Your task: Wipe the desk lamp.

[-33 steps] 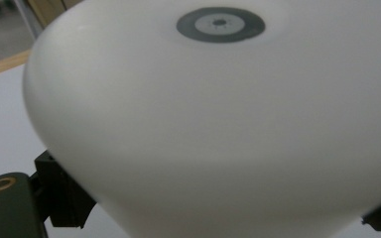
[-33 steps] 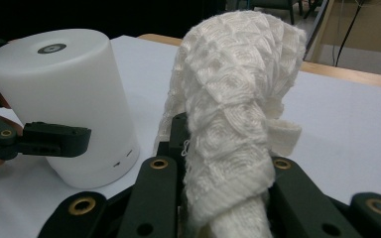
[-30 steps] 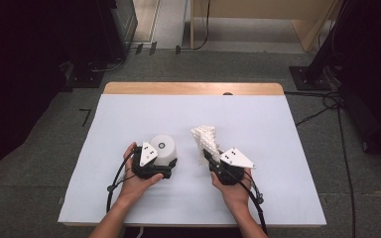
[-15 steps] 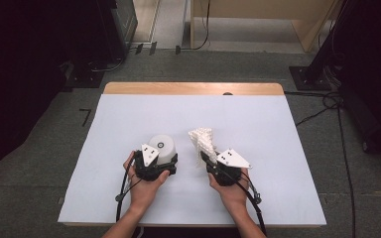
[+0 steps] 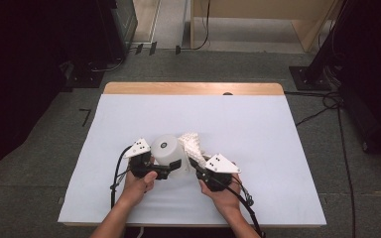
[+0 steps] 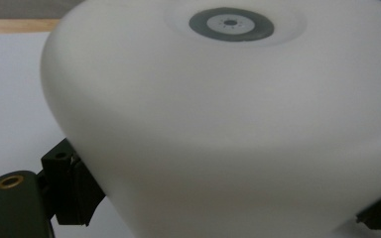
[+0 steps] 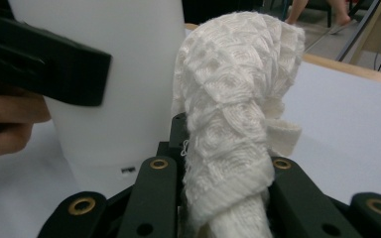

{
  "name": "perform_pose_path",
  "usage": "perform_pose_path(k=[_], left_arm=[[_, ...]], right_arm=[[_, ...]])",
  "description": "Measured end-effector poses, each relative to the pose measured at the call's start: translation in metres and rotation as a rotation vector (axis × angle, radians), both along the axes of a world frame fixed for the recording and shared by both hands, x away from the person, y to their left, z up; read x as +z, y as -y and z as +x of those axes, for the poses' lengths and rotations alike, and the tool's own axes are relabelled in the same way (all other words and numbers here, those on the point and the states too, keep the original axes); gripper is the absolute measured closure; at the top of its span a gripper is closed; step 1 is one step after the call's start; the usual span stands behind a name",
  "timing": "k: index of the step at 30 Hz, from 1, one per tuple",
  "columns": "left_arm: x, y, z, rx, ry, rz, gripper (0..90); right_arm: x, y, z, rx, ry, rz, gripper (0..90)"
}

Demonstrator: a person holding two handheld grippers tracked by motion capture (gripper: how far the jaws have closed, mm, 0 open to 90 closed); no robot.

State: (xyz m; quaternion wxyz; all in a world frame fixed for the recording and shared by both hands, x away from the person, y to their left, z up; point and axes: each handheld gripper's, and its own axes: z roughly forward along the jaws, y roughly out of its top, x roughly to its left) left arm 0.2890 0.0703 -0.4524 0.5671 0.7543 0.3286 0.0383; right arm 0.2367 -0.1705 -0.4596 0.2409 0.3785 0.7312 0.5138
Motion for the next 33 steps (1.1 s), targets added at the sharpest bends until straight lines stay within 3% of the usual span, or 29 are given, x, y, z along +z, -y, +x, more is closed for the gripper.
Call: perform_pose_path(k=[3,10,12,16,20,24,30,33], left_arm=[[-0.003,0.004,0.000,-0.019,-0.013,0.027,8.9],[-0.006,0.015,-0.003,-0.051,-0.001,0.086,8.9],[-0.005,0.015,-0.003,-0.050,0.000,0.084,8.9],[-0.002,0.010,-0.001,-0.031,0.015,0.074,8.9],[0.003,0.000,0.001,0.000,0.018,0.032,8.9],[0.004,-0.004,0.003,0.010,0.020,0.026,8.9],[0.001,0.004,0.001,-0.007,0.028,0.073,8.9],[0.000,0.010,-0.001,-0.010,0.052,0.121,8.9]], right_arm=[[0.006,-0.001,-0.003,0.006,0.024,0.005,76.1],[0.021,0.002,-0.009,0.003,0.080,0.022,76.0],[0.023,0.003,-0.009,0.006,0.092,0.014,76.0],[0.017,0.002,-0.006,0.012,0.069,0.004,76.1],[0.006,-0.001,-0.003,0.017,0.019,-0.007,76.0],[-0.002,-0.004,0.000,0.024,-0.017,-0.027,76.0],[0.005,-0.003,-0.002,0.018,0.000,-0.009,76.1],[0.012,0.000,-0.004,0.018,0.025,0.007,76.0]])
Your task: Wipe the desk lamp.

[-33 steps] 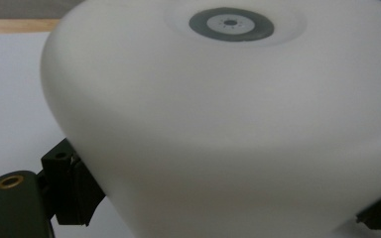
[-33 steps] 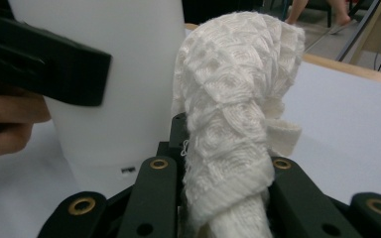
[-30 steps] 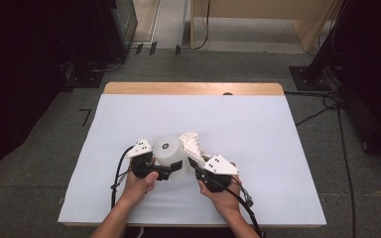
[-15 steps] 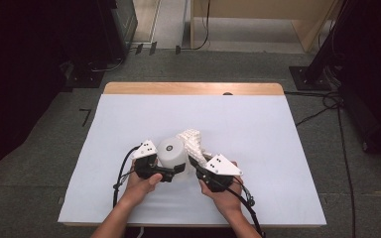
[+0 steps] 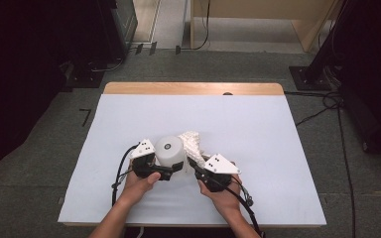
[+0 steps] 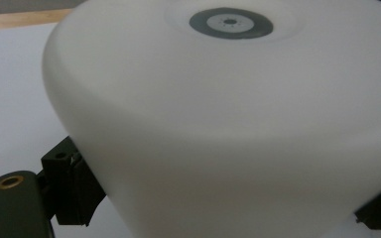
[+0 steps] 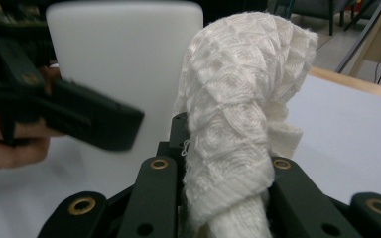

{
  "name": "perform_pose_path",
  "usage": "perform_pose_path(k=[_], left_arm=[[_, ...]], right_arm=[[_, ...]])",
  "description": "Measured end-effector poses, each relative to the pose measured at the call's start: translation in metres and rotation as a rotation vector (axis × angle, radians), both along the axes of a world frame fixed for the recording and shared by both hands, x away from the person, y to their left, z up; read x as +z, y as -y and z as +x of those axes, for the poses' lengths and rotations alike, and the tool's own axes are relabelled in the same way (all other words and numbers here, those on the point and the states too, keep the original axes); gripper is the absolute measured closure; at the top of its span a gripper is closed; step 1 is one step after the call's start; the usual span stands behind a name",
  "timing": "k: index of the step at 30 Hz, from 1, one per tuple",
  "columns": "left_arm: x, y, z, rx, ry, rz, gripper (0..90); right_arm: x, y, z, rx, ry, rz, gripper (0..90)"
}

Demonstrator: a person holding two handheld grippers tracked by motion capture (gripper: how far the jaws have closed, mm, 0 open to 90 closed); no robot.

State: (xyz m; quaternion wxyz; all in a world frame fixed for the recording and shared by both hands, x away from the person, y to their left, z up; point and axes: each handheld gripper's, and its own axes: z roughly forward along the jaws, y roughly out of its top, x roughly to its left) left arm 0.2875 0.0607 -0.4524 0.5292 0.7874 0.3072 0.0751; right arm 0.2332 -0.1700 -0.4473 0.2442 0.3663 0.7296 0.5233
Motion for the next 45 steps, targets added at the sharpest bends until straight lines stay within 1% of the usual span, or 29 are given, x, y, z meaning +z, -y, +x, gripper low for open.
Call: perform_pose_path(k=[3,5,6,8,9,10,13,14,15,18,22,25,28,30,32,33,34,36,37,38,40,42,43,44,45], left_arm=[[-0.001,0.005,-0.003,-0.002,0.027,0.035,8.9],[-0.001,0.007,-0.004,0.010,0.048,0.054,8.9],[-0.001,0.009,-0.005,0.031,0.069,0.073,8.9],[-0.003,0.012,-0.006,0.103,0.145,0.139,8.8],[-0.004,0.013,-0.006,0.134,0.174,0.163,8.8],[-0.005,0.012,-0.005,0.145,0.184,0.179,8.8],[-0.008,0.010,-0.003,0.150,0.185,0.189,8.8],[-0.010,0.010,-0.003,0.158,0.190,0.200,8.8],[-0.012,0.011,-0.002,0.159,0.194,0.220,8.8],[-0.017,0.013,-0.001,0.155,0.190,0.244,8.8],[-0.018,0.009,0.001,0.145,0.171,0.226,8.7],[-0.018,0.007,0.001,0.158,0.158,0.222,8.3],[-0.020,0.005,-0.001,0.196,0.159,0.228,6.8],[-0.017,0.005,-0.004,0.228,0.165,0.226,3.4],[-0.015,0.004,-0.006,0.257,0.155,0.201,2.2],[-0.014,0.006,-0.008,0.281,0.153,0.189,2.2],[-0.014,0.009,-0.010,0.311,0.155,0.189,2.2],[-0.015,0.017,-0.015,0.367,0.147,0.205,2.3],[-0.017,0.022,-0.017,0.410,0.149,0.228,3.2],[-0.018,0.027,-0.018,0.436,0.146,0.245,6.4],[-0.020,0.034,-0.020,0.482,0.162,0.277,6.5],[-0.019,0.034,-0.019,0.488,0.154,0.270,6.5],[-0.019,0.032,-0.018,0.481,0.148,0.262,6.7],[-0.018,0.031,-0.018,0.476,0.143,0.250,7.2],[-0.018,0.028,-0.017,0.459,0.135,0.229,7.7]], right_arm=[[0.006,0.002,-0.002,-0.003,0.023,0.014,76.0],[0.009,0.004,-0.002,-0.006,0.029,0.020,76.0],[0.009,0.005,-0.002,-0.010,0.031,0.020,76.0],[0.009,0.009,-0.001,-0.022,0.033,0.028,76.0],[0.009,0.012,0.000,-0.031,0.030,0.032,76.1],[0.009,0.014,0.001,-0.042,0.024,0.037,76.0],[0.007,0.019,0.005,-0.062,0.015,0.041,76.1],[0.006,0.020,0.006,-0.064,0.008,0.047,76.1],[0.005,0.021,0.006,-0.069,-0.001,0.051,76.1],[0.002,0.023,0.008,-0.077,-0.013,0.053,76.1],[0.000,0.024,0.008,-0.078,-0.010,0.044,76.1],[-0.001,0.024,0.009,-0.080,-0.012,0.042,76.1],[-0.002,0.025,0.010,-0.084,-0.017,0.038,76.1],[-0.003,0.025,0.010,-0.088,-0.016,0.034,76.1],[-0.003,0.025,0.010,-0.091,-0.011,0.023,76.1],[-0.003,0.024,0.010,-0.090,-0.010,0.020,76.1],[-0.004,0.024,0.010,-0.090,-0.013,0.020,76.1],[-0.005,0.023,0.010,-0.088,-0.011,0.015,76.1],[-0.005,0.023,0.010,-0.086,-0.016,0.013,76.1],[-0.006,0.022,0.010,-0.086,-0.018,0.011,76.1],[-0.008,0.021,0.010,-0.083,-0.022,0.006,76.1],[-0.009,0.020,0.010,-0.079,-0.024,0.004,76.1],[-0.009,0.019,0.010,-0.078,-0.026,0.004,76.1],[-0.010,0.019,0.010,-0.076,-0.026,0.000,76.1],[-0.011,0.018,0.010,-0.074,-0.030,0.001,76.1]])
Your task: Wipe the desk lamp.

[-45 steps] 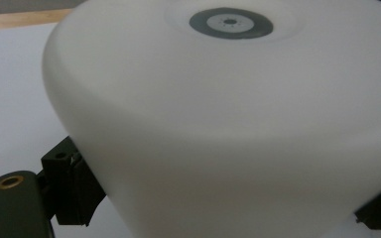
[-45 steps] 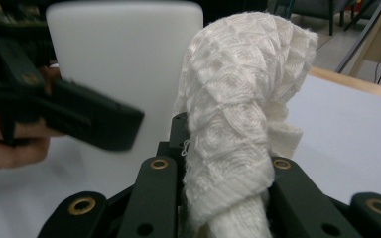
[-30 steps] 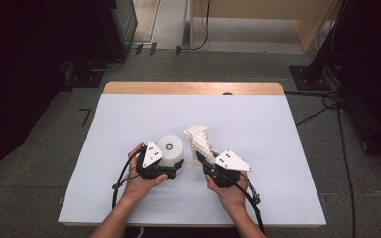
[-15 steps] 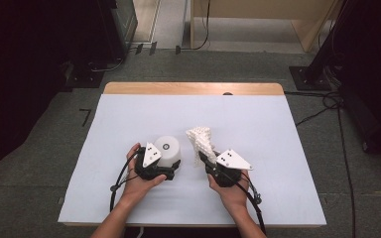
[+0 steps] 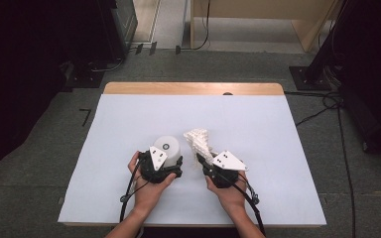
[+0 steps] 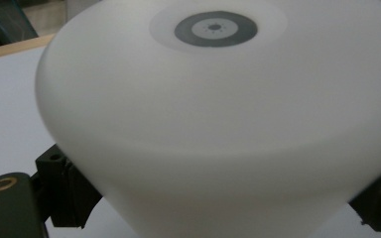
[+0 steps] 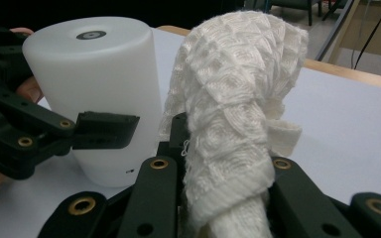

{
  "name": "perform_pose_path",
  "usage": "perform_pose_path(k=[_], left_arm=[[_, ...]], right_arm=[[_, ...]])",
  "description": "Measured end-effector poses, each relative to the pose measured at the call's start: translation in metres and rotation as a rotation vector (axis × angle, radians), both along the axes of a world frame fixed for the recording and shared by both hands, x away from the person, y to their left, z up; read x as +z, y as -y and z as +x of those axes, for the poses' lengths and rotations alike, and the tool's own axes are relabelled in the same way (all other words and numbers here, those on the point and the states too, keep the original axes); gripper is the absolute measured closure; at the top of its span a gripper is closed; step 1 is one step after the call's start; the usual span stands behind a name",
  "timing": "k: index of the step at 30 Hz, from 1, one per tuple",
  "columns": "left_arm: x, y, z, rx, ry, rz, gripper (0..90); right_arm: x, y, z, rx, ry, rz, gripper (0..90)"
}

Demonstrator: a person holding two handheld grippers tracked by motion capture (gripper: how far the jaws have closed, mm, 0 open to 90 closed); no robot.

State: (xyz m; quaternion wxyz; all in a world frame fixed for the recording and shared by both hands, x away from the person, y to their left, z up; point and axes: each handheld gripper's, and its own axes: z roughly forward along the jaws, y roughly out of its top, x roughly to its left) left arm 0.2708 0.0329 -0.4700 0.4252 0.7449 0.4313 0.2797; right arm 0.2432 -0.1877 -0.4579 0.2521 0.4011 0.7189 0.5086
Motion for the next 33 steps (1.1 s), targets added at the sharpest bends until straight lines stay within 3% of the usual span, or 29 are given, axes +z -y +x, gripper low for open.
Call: perform_pose_path(k=[3,7,11,15,18,23,28,33], left_arm=[[0.002,-0.007,0.003,-0.050,-0.014,-0.023,8.9],[0.009,-0.016,0.005,-0.128,0.005,-0.070,9.0],[0.020,-0.026,0.006,-0.255,0.013,-0.157,9.0],[0.026,-0.032,0.008,-0.372,-0.011,-0.229,9.0],[0.025,-0.033,0.009,-0.410,-0.031,-0.233,9.0],[0.020,-0.025,0.010,-0.448,-0.075,-0.189,9.0],[0.018,-0.016,0.007,-0.469,-0.069,-0.140,9.0],[0.022,-0.021,0.007,-0.458,-0.057,-0.167,9.0]], right_arm=[[-0.003,-0.003,0.000,0.009,-0.008,-0.007,76.1],[-0.006,-0.008,0.000,0.021,-0.014,-0.016,76.1],[-0.009,-0.013,-0.001,0.032,-0.023,-0.020,76.1],[-0.011,-0.017,-0.003,0.046,-0.028,-0.026,76.1],[-0.007,-0.019,-0.006,0.049,-0.012,-0.020,76.1],[0.007,-0.018,-0.011,0.047,0.034,0.003,76.1],[0.018,-0.012,-0.013,0.041,0.070,0.024,76.2],[0.008,-0.013,-0.010,0.039,0.040,0.007,76.3]])
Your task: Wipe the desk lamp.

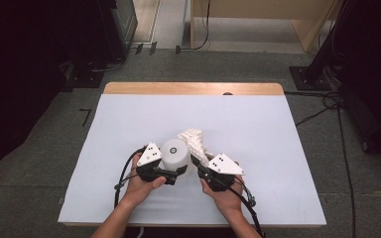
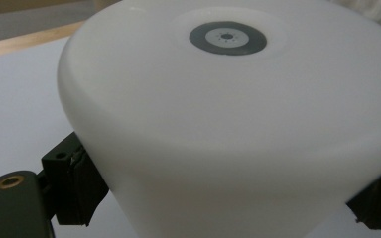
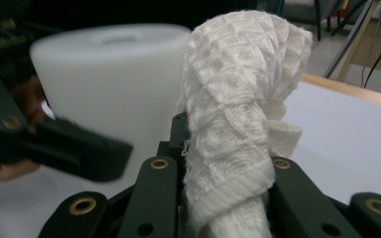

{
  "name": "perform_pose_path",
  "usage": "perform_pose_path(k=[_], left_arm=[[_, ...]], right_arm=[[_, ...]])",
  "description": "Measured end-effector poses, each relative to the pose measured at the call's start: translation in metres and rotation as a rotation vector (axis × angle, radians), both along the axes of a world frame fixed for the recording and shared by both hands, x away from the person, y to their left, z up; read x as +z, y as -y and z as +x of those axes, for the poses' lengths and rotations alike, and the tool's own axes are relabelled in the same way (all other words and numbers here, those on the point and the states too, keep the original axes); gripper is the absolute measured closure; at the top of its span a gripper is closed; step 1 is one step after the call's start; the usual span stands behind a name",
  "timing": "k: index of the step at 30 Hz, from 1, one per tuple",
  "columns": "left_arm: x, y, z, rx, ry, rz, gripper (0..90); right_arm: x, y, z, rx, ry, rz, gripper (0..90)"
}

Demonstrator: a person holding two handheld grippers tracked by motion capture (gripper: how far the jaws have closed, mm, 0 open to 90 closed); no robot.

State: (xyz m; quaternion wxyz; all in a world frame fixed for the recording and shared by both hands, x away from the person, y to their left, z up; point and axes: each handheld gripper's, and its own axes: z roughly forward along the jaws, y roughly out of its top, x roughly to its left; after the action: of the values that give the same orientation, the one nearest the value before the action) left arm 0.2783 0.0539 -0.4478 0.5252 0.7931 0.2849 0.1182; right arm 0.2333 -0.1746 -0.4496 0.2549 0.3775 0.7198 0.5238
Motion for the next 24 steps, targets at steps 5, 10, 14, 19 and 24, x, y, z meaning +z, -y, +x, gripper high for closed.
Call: perform_pose_path(k=[5,10,14,19,24], left_arm=[[0.005,-0.007,0.002,0.015,0.010,-0.023,9.0],[0.002,-0.004,0.001,0.004,0.018,-0.004,9.0],[-0.003,0.005,-0.002,-0.001,0.056,0.071,9.0],[-0.010,0.011,-0.002,0.002,0.069,0.124,9.0],[-0.018,0.013,-0.001,0.007,0.079,0.160,8.9]], right_arm=[[-0.014,-0.005,0.004,0.010,-0.062,-0.016,76.3],[-0.015,-0.005,0.005,0.002,-0.071,-0.022,76.3],[-0.005,-0.002,0.003,-0.004,-0.046,0.005,76.3],[0.002,0.006,0.004,-0.018,-0.029,0.028,76.3],[-0.002,0.012,0.007,-0.033,-0.046,0.039,76.3]])
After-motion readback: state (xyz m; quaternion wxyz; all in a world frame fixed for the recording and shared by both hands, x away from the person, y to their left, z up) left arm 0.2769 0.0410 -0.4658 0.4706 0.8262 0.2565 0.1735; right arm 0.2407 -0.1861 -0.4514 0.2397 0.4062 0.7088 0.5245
